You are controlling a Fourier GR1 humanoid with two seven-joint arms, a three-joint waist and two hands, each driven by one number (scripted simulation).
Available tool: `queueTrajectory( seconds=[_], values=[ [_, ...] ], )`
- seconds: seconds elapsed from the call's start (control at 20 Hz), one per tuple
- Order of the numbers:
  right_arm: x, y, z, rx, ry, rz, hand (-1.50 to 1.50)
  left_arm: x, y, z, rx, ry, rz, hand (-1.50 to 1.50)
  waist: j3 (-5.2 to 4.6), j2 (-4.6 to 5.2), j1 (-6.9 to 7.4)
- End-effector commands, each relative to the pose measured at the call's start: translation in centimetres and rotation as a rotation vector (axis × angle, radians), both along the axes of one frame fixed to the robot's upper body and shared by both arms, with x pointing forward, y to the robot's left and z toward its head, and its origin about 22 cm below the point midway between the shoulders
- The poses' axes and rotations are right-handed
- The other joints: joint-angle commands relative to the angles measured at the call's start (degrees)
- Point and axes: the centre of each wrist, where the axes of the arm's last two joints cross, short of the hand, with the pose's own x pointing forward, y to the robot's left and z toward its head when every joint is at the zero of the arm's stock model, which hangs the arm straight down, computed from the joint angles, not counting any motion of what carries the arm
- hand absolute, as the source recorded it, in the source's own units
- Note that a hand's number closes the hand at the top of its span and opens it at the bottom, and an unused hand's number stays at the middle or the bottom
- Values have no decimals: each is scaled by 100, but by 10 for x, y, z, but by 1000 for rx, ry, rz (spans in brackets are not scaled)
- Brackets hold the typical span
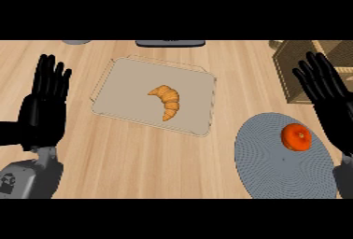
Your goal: Pick the squash from the placemat and place it in the basket
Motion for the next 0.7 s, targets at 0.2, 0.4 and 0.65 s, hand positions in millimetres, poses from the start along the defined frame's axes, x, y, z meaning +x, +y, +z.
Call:
queueTrajectory(
  seconds=[0.2,0.4,0.65],
  values=[
    [45,-43,27,167,-147,306,150,-2,25,-33,200,262,-58,0,127,142,441],
    [29,-6,58,-203,-349,716,-150,-6,30,-52,213,379,-100,0,115,104,321],
    [-8,-6,-10,-184,-456,707,-150,-13,54,-63,218,450,-77,0,88,-37,40]
  ],
)
